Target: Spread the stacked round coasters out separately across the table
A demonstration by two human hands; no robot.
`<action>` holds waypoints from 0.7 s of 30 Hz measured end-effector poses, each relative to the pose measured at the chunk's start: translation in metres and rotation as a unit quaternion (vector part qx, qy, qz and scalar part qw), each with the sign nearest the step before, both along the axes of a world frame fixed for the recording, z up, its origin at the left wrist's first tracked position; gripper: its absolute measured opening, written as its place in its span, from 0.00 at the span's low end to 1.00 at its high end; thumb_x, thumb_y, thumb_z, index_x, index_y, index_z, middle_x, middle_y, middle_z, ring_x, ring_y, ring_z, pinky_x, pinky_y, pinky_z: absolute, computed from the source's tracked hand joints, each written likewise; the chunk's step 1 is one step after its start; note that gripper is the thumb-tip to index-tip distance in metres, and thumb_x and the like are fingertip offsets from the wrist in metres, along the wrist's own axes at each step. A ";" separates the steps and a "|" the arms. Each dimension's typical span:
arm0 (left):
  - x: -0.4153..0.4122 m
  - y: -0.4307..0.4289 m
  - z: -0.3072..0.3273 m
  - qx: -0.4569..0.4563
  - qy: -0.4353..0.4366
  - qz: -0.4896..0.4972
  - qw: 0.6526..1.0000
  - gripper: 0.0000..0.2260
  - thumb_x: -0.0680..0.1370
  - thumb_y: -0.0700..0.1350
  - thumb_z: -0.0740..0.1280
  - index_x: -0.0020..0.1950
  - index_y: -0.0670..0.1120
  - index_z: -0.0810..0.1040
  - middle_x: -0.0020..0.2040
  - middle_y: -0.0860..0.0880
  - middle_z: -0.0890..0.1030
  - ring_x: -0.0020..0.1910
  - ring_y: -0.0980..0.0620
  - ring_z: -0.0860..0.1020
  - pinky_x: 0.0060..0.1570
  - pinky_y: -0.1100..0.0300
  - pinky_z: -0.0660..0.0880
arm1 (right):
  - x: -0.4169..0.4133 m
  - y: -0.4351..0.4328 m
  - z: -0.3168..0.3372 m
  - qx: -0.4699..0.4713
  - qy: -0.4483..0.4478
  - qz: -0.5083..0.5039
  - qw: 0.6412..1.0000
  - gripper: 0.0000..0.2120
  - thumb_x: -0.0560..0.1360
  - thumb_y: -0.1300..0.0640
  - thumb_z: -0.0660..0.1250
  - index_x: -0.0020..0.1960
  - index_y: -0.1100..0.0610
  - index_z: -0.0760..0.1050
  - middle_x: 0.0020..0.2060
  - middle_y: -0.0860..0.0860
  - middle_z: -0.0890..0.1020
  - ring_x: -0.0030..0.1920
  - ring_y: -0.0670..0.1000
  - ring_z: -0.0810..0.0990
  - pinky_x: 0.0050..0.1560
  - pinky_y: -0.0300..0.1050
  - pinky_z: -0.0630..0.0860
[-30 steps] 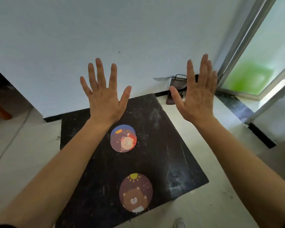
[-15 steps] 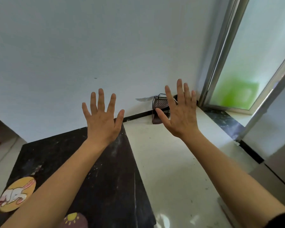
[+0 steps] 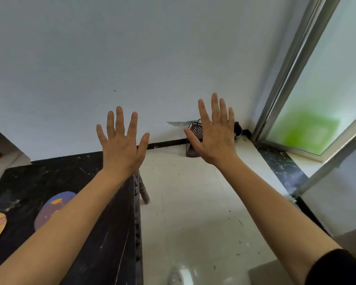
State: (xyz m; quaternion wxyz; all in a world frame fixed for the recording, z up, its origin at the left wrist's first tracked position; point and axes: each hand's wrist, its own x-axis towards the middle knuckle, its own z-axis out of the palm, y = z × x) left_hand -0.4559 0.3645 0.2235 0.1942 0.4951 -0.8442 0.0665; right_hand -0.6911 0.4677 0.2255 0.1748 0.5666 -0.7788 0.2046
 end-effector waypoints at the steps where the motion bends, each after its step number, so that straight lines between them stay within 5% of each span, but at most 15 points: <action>1: -0.003 -0.007 -0.006 0.009 0.001 0.012 1.000 0.31 0.80 0.64 0.42 0.81 0.53 0.42 0.81 0.44 0.39 0.80 0.43 0.38 0.75 0.36 0.40 | -0.003 -0.013 -0.005 0.009 0.003 0.013 1.000 0.40 0.79 0.30 0.47 0.82 0.51 0.41 0.81 0.59 0.42 0.81 0.61 0.41 0.78 0.64 0.44; 14: 0.065 -0.166 -0.044 0.077 0.026 0.219 0.972 0.32 0.81 0.63 0.41 0.81 0.50 0.44 0.81 0.41 0.42 0.80 0.39 0.43 0.75 0.35 0.46 | 0.060 -0.273 -0.026 0.113 0.055 0.206 0.970 0.39 0.78 0.30 0.41 0.81 0.49 0.37 0.81 0.56 0.39 0.81 0.59 0.38 0.79 0.62 0.40; 21: 0.151 -0.165 -0.098 0.161 0.080 0.353 0.918 0.30 0.82 0.60 0.48 0.80 0.48 0.50 0.81 0.40 0.47 0.80 0.39 0.46 0.75 0.35 0.47 | 0.167 -0.361 -0.076 0.183 0.081 0.360 0.911 0.37 0.78 0.30 0.43 0.81 0.47 0.41 0.82 0.55 0.44 0.81 0.59 0.43 0.79 0.61 0.40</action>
